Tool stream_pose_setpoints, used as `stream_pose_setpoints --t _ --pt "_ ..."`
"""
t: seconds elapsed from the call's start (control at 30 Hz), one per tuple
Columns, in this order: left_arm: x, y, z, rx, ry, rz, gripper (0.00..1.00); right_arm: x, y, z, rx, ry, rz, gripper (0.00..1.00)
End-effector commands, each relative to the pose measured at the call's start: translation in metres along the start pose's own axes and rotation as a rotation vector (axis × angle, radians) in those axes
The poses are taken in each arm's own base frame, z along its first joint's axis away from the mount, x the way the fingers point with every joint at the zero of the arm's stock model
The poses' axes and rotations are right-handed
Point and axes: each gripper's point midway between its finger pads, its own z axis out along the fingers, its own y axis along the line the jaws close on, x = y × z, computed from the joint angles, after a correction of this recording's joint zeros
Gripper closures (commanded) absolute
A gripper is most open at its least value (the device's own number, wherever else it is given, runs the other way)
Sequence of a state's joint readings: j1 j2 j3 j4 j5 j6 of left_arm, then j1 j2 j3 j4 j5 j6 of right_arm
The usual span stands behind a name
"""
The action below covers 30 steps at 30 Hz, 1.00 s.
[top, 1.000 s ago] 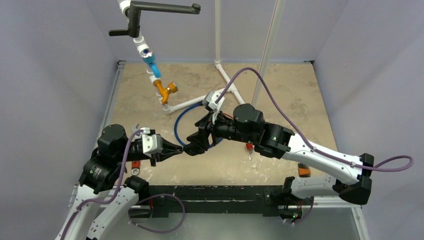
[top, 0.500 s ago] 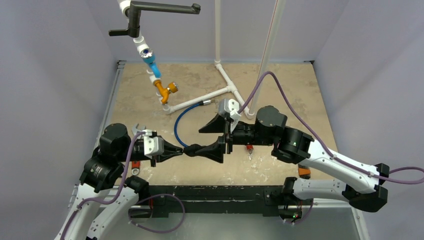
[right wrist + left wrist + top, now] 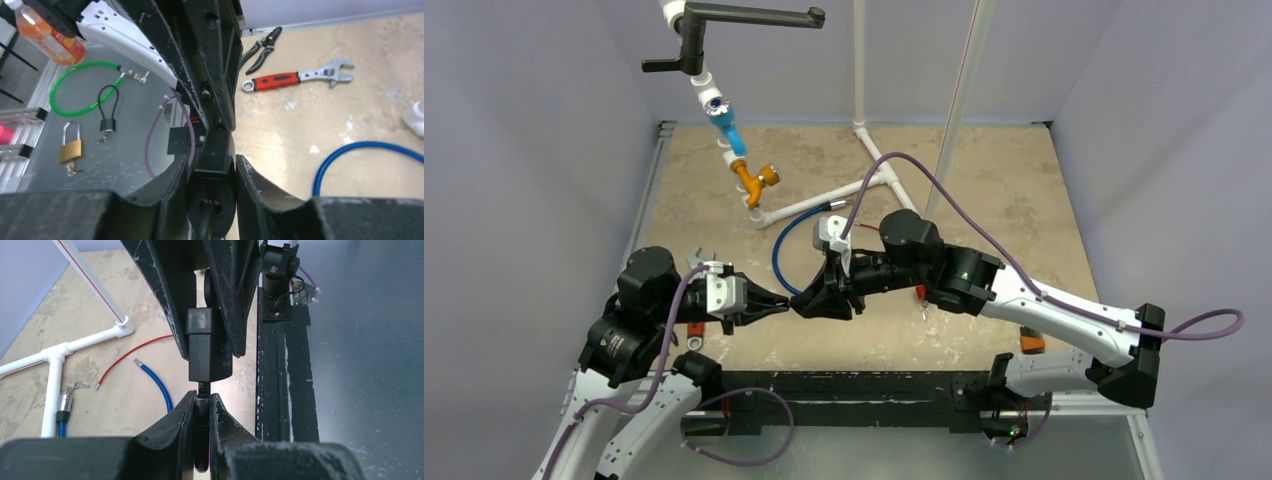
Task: Unlock with the key
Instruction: Unlock the lock, then place the lock at the center of the board.
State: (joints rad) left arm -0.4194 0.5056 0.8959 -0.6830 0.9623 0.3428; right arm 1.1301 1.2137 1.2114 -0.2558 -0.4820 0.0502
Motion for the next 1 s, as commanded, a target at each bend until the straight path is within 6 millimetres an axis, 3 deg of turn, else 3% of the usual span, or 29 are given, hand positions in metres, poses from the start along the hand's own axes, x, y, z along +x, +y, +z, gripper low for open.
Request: stream_pose_setpoints --t 0.0,0.03,0.13,0.23,0.27,0.33,0.37,0.43,0.6,0.83,0.97 --pt "-0.028 0.000 -0.003 0.010 -0.071 0.100 1.00 -0.023 0.001 -0.003 -0.004 -0.053 -0.038 0.90" --pt "-0.026 0.001 -0.002 0.008 -0.065 0.095 1.00 -0.021 -0.001 -0.003 0.009 -0.049 -0.029 1.00" --pt "-0.013 0.006 0.000 -0.010 -0.032 0.071 0.95 -0.012 -0.004 -0.001 0.025 -0.055 0.011 1.00" --pt "0.009 0.011 0.003 -0.024 0.029 0.045 0.65 0.008 -0.005 0.003 0.030 -0.034 0.083 1.00" --pt "0.020 0.013 0.004 -0.027 0.057 0.040 0.60 0.019 -0.007 0.005 0.038 -0.015 0.102 1.00" --pt "0.043 0.015 0.006 -0.031 0.115 0.014 0.41 0.042 -0.011 0.009 0.046 0.014 0.146 1.00" --pt "0.055 0.015 0.007 -0.029 0.147 -0.007 0.25 0.053 -0.012 0.012 0.047 0.024 0.168 1.00" --pt "0.074 0.016 0.007 -0.022 0.205 -0.025 0.10 0.076 -0.016 0.017 0.055 0.048 0.209 1.00" --pt "0.097 0.023 0.006 -0.046 0.280 -0.033 0.01 0.117 -0.036 0.024 0.103 0.064 0.290 1.00" --pt "0.111 0.023 0.002 -0.048 0.375 -0.136 0.00 0.179 -0.072 0.030 0.160 0.135 0.409 1.00" --pt "0.122 0.012 -0.010 -0.007 0.483 -0.190 0.00 0.205 -0.094 0.025 0.203 0.139 0.456 1.00"
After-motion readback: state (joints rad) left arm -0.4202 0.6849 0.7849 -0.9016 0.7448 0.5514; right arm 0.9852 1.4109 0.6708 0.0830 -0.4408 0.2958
